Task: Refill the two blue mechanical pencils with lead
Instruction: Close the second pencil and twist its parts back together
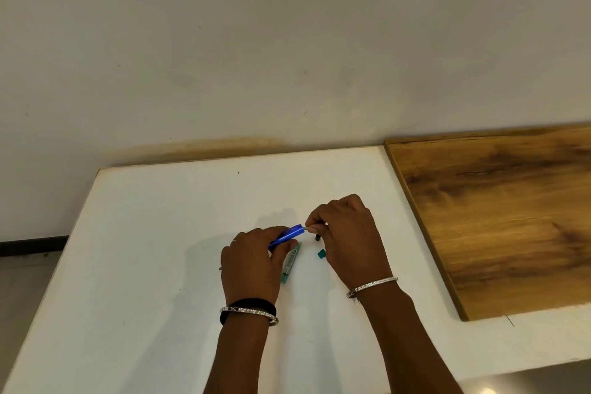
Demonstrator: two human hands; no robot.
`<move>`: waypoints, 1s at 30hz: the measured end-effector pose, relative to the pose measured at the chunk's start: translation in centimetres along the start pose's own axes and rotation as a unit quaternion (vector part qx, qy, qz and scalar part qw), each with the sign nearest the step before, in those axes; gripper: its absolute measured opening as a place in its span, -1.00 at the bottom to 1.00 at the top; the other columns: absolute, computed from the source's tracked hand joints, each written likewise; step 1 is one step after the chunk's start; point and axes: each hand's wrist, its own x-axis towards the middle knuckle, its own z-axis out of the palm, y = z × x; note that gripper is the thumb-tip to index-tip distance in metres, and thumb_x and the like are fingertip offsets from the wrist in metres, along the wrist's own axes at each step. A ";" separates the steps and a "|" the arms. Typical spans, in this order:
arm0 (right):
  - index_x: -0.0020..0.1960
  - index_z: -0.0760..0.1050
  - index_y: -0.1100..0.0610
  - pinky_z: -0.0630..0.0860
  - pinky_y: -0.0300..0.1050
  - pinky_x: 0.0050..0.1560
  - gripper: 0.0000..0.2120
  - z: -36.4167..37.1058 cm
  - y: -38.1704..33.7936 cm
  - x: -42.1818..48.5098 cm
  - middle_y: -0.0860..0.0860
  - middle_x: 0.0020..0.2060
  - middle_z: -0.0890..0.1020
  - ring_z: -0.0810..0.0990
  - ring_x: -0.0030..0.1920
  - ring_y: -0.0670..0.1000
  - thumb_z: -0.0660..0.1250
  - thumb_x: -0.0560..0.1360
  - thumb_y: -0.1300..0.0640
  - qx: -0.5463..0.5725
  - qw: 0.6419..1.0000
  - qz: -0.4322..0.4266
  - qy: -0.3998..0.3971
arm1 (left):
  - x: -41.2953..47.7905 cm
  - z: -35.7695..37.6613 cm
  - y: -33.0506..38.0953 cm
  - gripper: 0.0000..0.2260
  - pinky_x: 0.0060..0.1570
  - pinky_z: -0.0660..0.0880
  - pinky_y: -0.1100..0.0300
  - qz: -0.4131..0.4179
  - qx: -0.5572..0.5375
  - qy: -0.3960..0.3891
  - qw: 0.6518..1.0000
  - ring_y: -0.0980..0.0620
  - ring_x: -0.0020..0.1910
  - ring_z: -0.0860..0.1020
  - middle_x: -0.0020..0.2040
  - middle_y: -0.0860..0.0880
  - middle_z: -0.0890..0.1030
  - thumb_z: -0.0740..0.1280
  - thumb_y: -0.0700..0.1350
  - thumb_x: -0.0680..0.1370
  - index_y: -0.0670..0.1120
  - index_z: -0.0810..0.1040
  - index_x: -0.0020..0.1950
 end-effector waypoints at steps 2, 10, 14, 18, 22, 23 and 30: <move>-0.04 0.62 0.09 0.41 -0.05 -0.04 -0.93 0.0 0.0 0.0 0.03 -0.14 0.68 0.51 -0.02 0.08 0.35 0.52 0.16 0.017 1.000 0.006 -0.007 | 0.0 0.0 0.0 -0.71 0.15 0.47 0.01 0.005 0.011 -0.002 1.000 0.01 0.03 0.57 0.04 0.06 0.68 0.34 0.11 0.51 0.09 0.61 0.19; -0.09 0.62 -0.01 0.29 -0.43 -0.14 -0.92 -0.3 0.0 -0.4 -0.27 -0.22 0.56 0.46 -0.13 -0.17 0.36 0.52 0.12 0.175 0.982 0.069 0.032 | -0.1 0.0 0.0 -0.74 -0.13 0.44 0.36 -0.029 -0.120 -0.025 0.992 0.14 -0.17 0.59 -0.11 0.09 0.71 0.44 0.11 0.42 0.06 0.68 0.06; -0.12 0.64 -0.04 0.35 -0.48 -0.21 -0.92 -0.2 0.3 -0.3 -0.34 -0.30 0.57 0.55 -0.18 -0.26 0.40 0.49 0.13 0.240 0.965 0.107 0.012 | 0.0 0.1 -0.1 -0.74 -0.05 0.53 0.20 -0.028 -0.128 -0.040 0.991 0.08 -0.16 0.62 -0.17 0.08 0.69 0.44 0.10 0.42 0.06 0.68 0.06; -0.13 0.66 -0.05 0.42 -0.51 -0.20 -0.91 -0.4 0.4 -0.3 -0.31 -0.28 0.61 0.56 -0.14 -0.30 0.43 0.46 0.14 0.281 0.953 0.113 0.011 | 0.1 0.1 -0.2 -0.74 -0.10 0.50 0.25 -0.023 -0.137 -0.046 0.989 0.07 -0.18 0.62 -0.19 0.06 0.70 0.43 0.11 0.42 0.07 0.68 0.06; -0.05 0.67 -0.01 0.40 -0.59 -0.14 -0.91 -0.5 0.7 -0.3 -0.30 -0.22 0.62 0.56 -0.13 -0.38 0.42 0.48 0.13 0.308 0.941 0.133 0.040 | 0.1 0.2 -0.2 -0.72 -0.16 0.41 0.35 -0.032 -0.151 -0.035 0.987 0.06 -0.15 0.62 -0.15 0.02 0.71 0.42 0.11 0.43 0.07 0.67 0.10; -0.03 0.66 0.02 0.39 -0.61 -0.12 -0.90 -0.4 1.0 -0.3 -0.28 -0.21 0.61 0.56 -0.13 -0.39 0.42 0.48 0.14 0.286 0.946 0.141 0.060 | 0.2 0.2 -0.2 -0.72 -0.17 0.41 0.36 -0.034 -0.155 -0.031 0.987 0.06 -0.15 0.62 -0.16 0.02 0.71 0.43 0.11 0.43 0.07 0.67 0.10; 0.10 0.61 0.04 0.42 -0.35 0.00 -0.80 1.8 1.4 -0.9 -0.03 -0.04 0.66 0.54 -0.11 -0.13 0.41 0.49 0.11 0.113 0.979 0.165 -0.032 | 0.4 0.5 -0.5 -0.69 -0.23 0.38 0.44 -0.034 -0.151 -0.022 0.988 0.08 -0.18 0.61 -0.17 0.03 0.70 0.42 0.12 0.43 0.06 0.66 0.12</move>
